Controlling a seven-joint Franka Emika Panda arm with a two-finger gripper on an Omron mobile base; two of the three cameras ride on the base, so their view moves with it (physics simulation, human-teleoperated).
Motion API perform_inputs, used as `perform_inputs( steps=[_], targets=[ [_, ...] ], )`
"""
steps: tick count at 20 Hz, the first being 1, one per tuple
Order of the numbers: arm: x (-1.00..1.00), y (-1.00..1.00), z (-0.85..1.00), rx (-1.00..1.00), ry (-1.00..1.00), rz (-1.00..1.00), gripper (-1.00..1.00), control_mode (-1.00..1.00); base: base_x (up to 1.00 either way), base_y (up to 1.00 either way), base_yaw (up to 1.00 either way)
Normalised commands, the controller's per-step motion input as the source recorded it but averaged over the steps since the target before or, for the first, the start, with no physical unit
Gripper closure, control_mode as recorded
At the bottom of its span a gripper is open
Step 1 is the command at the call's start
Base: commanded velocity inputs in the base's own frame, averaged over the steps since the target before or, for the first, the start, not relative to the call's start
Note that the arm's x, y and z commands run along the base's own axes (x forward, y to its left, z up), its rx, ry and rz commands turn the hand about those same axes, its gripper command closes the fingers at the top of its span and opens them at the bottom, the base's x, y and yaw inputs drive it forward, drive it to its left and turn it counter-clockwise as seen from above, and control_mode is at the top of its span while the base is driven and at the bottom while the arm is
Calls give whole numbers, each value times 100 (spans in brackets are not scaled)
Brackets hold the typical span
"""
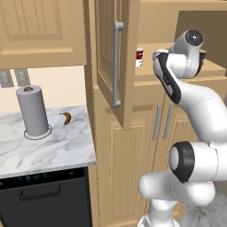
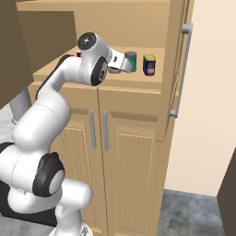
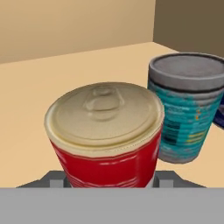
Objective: Stack two cans on top of the other two cans in the cabinet.
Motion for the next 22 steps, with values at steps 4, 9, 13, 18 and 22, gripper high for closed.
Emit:
perform_inputs(
  steps=[4,9,13,18,22],
  targets=[
    [-39,10,1,2,0,6,100,-100,0,0,0],
    [-41,17,2,4,-1,10,100,-100,0,0,0],
    [-25,15,20,3,-3,13,100,-100,0,0,0],
    [-18,22,35,0,-7,12,100,-100,0,0,0],
    [-11,23,32,0,-6,14,100,-100,0,0,0]
  ],
)
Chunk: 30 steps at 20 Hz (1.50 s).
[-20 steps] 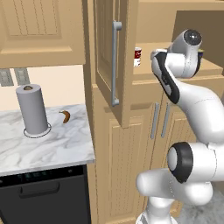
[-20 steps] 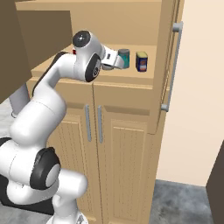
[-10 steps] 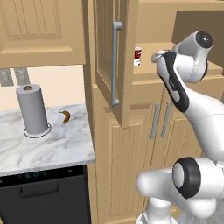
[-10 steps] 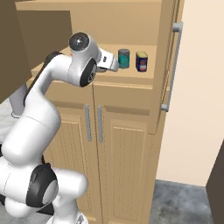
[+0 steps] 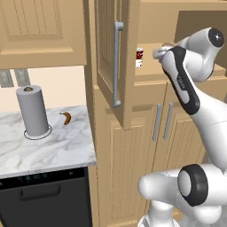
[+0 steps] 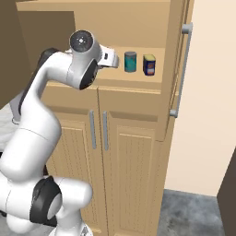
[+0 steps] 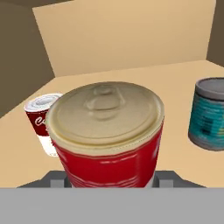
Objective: Stack two cans on top of the other two cans in the cabinet.
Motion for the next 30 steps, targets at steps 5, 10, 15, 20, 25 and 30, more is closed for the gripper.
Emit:
perform_inputs(
  steps=[5,10,15,20,25,30],
  targets=[
    [-9,26,23,0,-3,18,100,-100,0,0,0],
    [0,21,21,0,-4,15,100,-100,0,0,0],
    [5,19,17,0,-3,8,100,-100,0,0,0],
    [3,25,0,0,-3,1,100,-100,0,0,0],
    [3,24,-3,0,-9,0,100,-100,0,0,0],
    [13,8,5,0,-7,0,100,-100,0,0,0]
  ],
)
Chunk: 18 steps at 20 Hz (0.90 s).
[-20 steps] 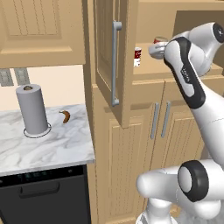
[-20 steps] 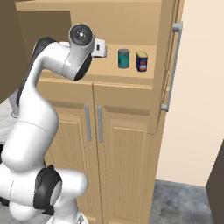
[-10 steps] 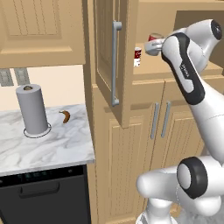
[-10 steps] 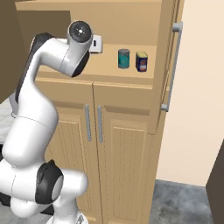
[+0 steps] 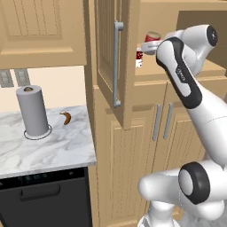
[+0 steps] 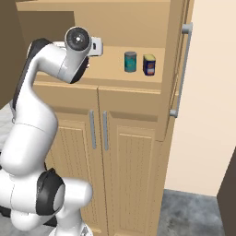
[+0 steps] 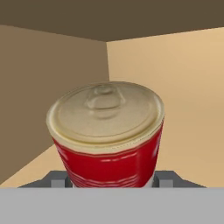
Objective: Stack two cans on top of the other two cans in the cabinet.
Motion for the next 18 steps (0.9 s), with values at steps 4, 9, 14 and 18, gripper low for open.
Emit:
perform_inputs(
  steps=[4,9,14,18],
  targets=[
    [22,0,2,0,0,0,100,-100,0,0,0],
    [27,3,11,0,0,0,100,-100,0,0,0],
    [18,4,10,0,0,0,100,-100,0,0,0],
    [17,6,0,0,0,0,100,-100,0,0,0]
  ],
)
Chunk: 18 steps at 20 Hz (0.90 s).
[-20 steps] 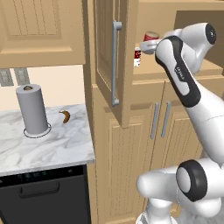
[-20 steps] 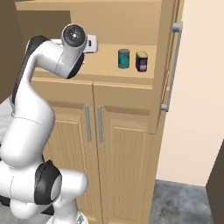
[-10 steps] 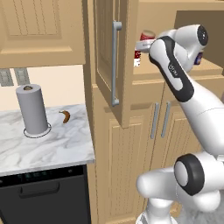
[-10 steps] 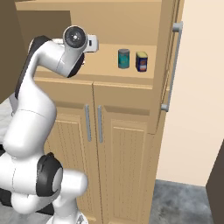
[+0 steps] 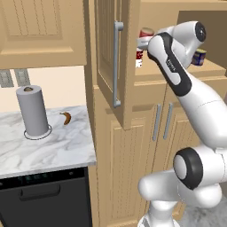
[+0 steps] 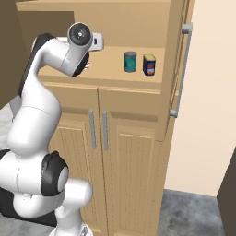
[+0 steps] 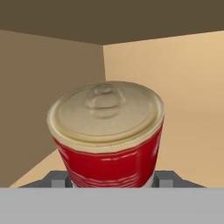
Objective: Stack two cans on top of the other two cans in the cabinet.
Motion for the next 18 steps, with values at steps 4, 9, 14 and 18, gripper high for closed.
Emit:
perform_inputs(
  steps=[4,9,14,18],
  targets=[
    [19,8,0,0,0,0,100,-100,0,0,0],
    [19,10,0,0,0,1,100,-100,0,0,0],
    [21,7,-4,0,0,1,100,-100,0,0,0],
    [21,1,0,0,1,5,100,-100,0,0,0]
  ],
)
